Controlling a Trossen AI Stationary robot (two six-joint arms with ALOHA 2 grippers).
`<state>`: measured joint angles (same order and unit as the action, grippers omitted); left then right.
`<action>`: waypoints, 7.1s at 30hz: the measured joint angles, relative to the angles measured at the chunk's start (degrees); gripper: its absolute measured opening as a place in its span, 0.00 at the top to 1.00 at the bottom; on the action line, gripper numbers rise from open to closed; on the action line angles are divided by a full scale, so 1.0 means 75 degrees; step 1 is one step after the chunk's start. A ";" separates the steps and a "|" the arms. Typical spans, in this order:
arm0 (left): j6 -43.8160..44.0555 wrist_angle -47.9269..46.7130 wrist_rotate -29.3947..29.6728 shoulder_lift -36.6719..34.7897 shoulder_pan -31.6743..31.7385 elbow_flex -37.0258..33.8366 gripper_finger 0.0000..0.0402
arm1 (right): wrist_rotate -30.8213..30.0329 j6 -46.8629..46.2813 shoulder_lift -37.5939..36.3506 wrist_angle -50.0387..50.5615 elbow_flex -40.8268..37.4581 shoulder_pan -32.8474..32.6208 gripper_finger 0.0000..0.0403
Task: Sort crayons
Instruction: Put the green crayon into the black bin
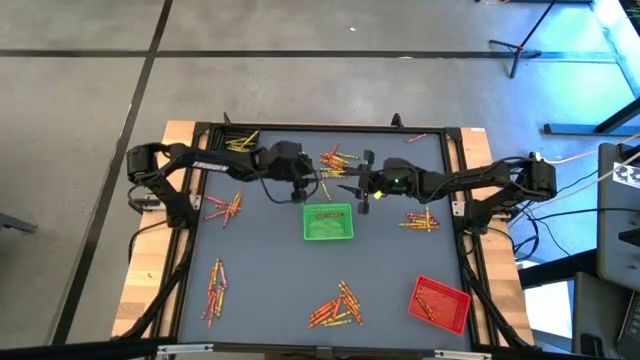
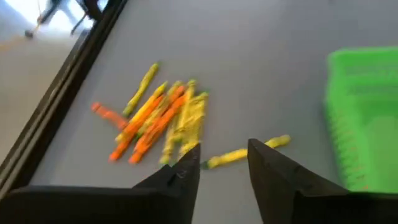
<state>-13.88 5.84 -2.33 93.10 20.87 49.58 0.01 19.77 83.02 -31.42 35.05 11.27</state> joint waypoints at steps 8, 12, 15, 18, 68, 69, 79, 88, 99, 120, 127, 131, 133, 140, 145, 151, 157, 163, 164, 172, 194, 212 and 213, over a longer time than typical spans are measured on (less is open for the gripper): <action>-0.1108 -0.0522 -0.1273 0.0249 0.1035 0.0172 0.67 | 0.0006 0.0020 0.0000 0.0012 0.0000 0.0000 0.55; -0.1787 -0.0370 -0.2610 0.0687 0.1305 0.0184 0.67 | 0.0038 0.0023 0.0000 0.0065 0.0000 0.0000 0.56; -0.2043 0.0033 -0.2681 0.1058 0.1282 0.0184 0.67 | 0.0073 0.0023 0.0000 0.0088 0.0000 0.0000 0.56; -0.2203 0.0131 -0.2673 0.1472 0.1213 0.0325 0.67 | 0.0081 0.0026 0.0000 0.0112 0.0000 0.0000 0.56; -0.2959 -0.2687 -0.1332 0.2434 0.0985 0.2068 0.67 | -0.0469 -0.0329 0.0047 0.0340 0.0000 0.0000 0.56; -0.2911 -0.2894 -0.1204 0.2288 0.0989 0.2062 0.67 | -0.0624 -0.0430 0.0073 0.0354 0.0000 0.0000 0.56; -0.1609 -0.3350 -0.0866 0.0281 0.1120 0.1119 0.67 | -0.0743 -0.1688 0.1442 0.2315 0.1542 0.0069 0.56; -0.0719 -0.1216 -0.0038 -0.2076 0.1060 -0.1603 0.67 | -0.0622 -0.2987 0.3470 0.5564 0.4467 0.0214 0.56; -0.0159 -0.0130 0.0507 -0.3679 0.0841 -0.3137 0.67 | -0.0236 -0.4368 0.4891 0.7136 0.6222 0.0486 0.56; 0.0034 0.0161 0.0379 -0.3704 0.0602 -0.3162 0.67 | -0.0338 -0.4169 0.5251 0.7541 0.6331 0.0595 0.80; 0.0034 0.0166 0.0379 -0.3704 0.0602 -0.3162 0.67 | -0.0329 -0.3742 0.5263 0.7394 0.6312 0.0595 0.98; 0.0031 0.0198 0.0379 -0.3701 0.0602 -0.3162 0.67 | -0.0333 -0.3373 0.5259 0.7371 0.6312 0.0544 0.95; 0.0031 0.0224 0.0379 -0.3702 0.0605 -0.3159 0.67 | -0.0429 -0.3119 0.5198 0.7362 0.6300 0.0493 0.95; 0.0031 0.0274 0.0380 -0.3701 0.0605 -0.3159 0.67 | -0.0865 -0.2411 0.4587 0.7408 0.6269 0.0233 0.98; 0.0031 0.0275 0.0382 -0.3701 0.0605 -0.3156 0.67 | -0.0945 -0.2323 0.4235 0.7518 0.6282 0.0176 0.96; 0.0200 0.0360 0.0369 -0.3701 0.0605 -0.3156 0.67 | -0.1069 -0.2081 0.3439 0.7659 0.6156 0.0143 0.97; 0.0378 0.0982 -0.0238 -0.3654 0.0600 -0.3150 0.59 | -0.1142 -0.2005 0.2172 0.6647 0.4730 0.0151 0.96; 0.0378 0.2181 -0.1044 -0.3431 0.0425 -0.3150 0.50 | -0.0793 -0.1976 0.0663 0.4149 0.2448 0.0152 0.97; 0.0384 0.2568 -0.1074 -0.3288 0.0343 -0.3150 0.50 | -0.0677 -0.1896 0.0443 0.3639 0.2091 0.0152 0.97; 0.0544 0.4354 -0.1075 -0.1697 -0.0191 -0.2413 0.50 | 0.0148 -0.1300 -0.0781 0.0267 0.0178 0.0152 0.97; 0.0785 0.5625 -0.1390 0.0561 -0.1160 -0.0367 0.51 | 0.1346 -0.0542 -0.0476 -0.1304 0.0070 -0.0207 0.97; 0.0570 0.5761 -0.1192 0.0562 -0.1295 -0.0370 0.85 | 0.1814 -0.0649 -0.0178 -0.2069 0.0073 -0.0207 0.96; 0.0567 0.5759 -0.1192 0.0562 -0.1295 -0.0370 0.88 | 0.1820 -0.0656 -0.0178 -0.2069 0.0073 -0.0207 0.96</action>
<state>-9.63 49.04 -11.27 97.32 11.16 46.81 13.66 14.85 81.69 -46.94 35.59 9.72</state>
